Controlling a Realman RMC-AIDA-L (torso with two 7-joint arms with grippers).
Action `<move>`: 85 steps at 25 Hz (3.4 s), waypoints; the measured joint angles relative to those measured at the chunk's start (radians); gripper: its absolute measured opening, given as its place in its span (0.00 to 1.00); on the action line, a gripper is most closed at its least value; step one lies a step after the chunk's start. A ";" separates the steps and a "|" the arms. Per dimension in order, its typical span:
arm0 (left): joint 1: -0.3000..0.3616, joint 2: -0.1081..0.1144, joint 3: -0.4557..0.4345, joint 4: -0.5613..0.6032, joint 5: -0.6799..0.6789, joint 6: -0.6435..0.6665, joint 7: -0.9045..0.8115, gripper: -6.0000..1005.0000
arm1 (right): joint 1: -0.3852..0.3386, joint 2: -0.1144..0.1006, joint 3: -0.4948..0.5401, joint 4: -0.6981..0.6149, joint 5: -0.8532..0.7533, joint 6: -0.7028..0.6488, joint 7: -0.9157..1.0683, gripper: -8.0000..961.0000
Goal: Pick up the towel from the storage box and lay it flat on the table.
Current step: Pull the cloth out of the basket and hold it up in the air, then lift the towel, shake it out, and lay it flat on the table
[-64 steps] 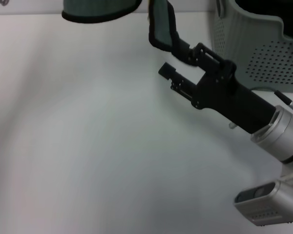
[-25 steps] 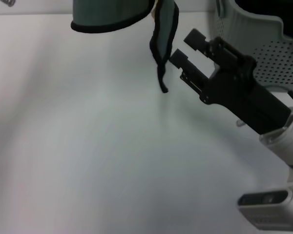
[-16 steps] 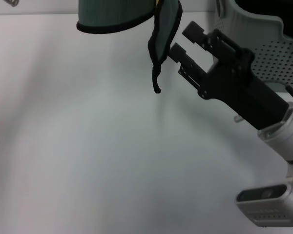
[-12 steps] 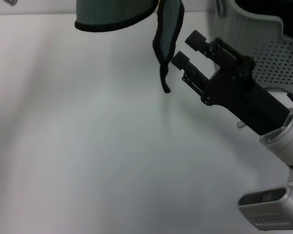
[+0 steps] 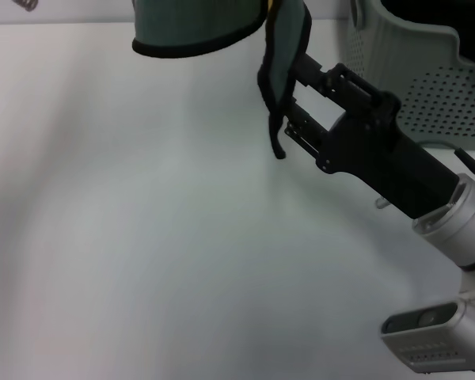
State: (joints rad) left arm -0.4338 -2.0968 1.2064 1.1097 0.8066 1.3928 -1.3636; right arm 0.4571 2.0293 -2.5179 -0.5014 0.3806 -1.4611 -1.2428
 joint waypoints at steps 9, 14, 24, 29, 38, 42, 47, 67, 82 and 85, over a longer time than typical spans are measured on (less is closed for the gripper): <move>0.000 -0.001 0.009 -0.005 0.000 -0.001 0.000 0.01 | 0.011 0.000 -0.021 -0.018 -0.001 -0.007 0.022 0.48; 0.007 -0.002 0.009 -0.008 0.000 0.000 0.000 0.01 | 0.002 0.000 -0.046 -0.027 -0.004 -0.028 0.023 0.48; 0.015 -0.002 0.009 -0.009 -0.006 0.000 0.000 0.01 | -0.013 0.000 -0.046 -0.036 0.013 -0.046 0.023 0.47; 0.021 -0.002 0.009 -0.011 -0.006 0.000 0.001 0.01 | -0.017 0.000 -0.044 -0.046 0.031 -0.053 0.074 0.44; 0.055 0.002 -0.004 -0.100 -0.009 0.013 0.072 0.02 | -0.019 0.000 -0.004 -0.063 0.123 -0.106 0.384 0.21; 0.061 0.003 -0.004 -0.154 -0.037 0.021 0.107 0.02 | -0.017 -0.003 0.023 -0.035 0.118 -0.134 0.528 0.14; 0.059 0.003 -0.004 -0.248 -0.045 0.027 0.133 0.09 | -0.008 -0.008 0.071 -0.032 0.113 -0.151 0.664 0.07; 0.163 0.039 -0.031 -0.573 -0.006 0.157 0.459 0.60 | 0.004 -0.044 0.657 -0.567 -0.597 0.487 1.233 0.01; 0.246 0.000 -0.055 -0.638 0.140 0.352 0.628 0.61 | 0.023 -0.053 0.959 -1.077 -1.824 0.628 2.624 0.01; 0.205 0.000 -0.054 -0.725 0.146 0.349 0.695 0.61 | 0.038 -0.016 0.999 -1.090 -1.910 0.598 2.682 0.02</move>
State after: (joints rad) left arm -0.2284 -2.0972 1.1525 0.3843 0.9527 1.7418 -0.6688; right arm 0.4951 2.0129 -1.5190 -1.5909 -1.5294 -0.8629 1.4390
